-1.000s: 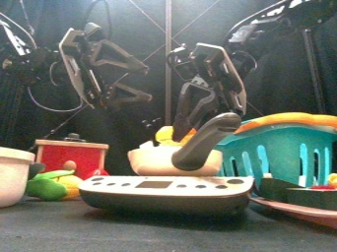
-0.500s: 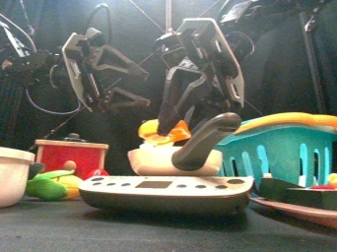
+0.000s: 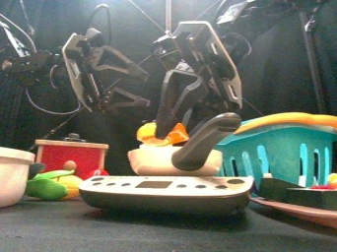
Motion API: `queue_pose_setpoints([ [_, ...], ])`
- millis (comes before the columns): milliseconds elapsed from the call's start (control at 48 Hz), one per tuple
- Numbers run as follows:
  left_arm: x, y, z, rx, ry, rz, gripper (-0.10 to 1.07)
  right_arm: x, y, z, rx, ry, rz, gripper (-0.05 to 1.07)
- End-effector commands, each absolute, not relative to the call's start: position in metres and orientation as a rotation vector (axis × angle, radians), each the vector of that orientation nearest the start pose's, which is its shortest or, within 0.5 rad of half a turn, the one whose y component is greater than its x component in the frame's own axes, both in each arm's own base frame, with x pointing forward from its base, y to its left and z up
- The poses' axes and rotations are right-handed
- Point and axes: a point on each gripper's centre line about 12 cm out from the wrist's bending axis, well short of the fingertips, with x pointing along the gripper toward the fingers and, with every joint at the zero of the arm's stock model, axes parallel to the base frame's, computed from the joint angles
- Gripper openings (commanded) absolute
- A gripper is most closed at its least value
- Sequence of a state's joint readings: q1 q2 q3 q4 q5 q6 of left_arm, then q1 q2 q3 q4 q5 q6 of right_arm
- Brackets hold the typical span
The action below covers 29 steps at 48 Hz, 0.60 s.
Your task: Assemble squash
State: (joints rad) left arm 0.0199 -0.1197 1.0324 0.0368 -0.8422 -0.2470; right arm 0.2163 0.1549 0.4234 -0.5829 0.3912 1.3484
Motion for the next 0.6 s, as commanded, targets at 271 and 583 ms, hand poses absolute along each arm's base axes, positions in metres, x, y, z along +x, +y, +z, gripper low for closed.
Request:
queue_pose_setpoints([
  [271,0.3268,0.0044,0.1906,-0.223,0.054,0.003,0.99,0.4287,0.0647,0.1715,0.570,0.798,-0.343,0.74],
  [583,0.3268,0.0044,0.1906,-0.223,0.054,0.003,0.99,0.4305,0.0634,0.1675,0.579,0.805,-0.352,0.75],
])
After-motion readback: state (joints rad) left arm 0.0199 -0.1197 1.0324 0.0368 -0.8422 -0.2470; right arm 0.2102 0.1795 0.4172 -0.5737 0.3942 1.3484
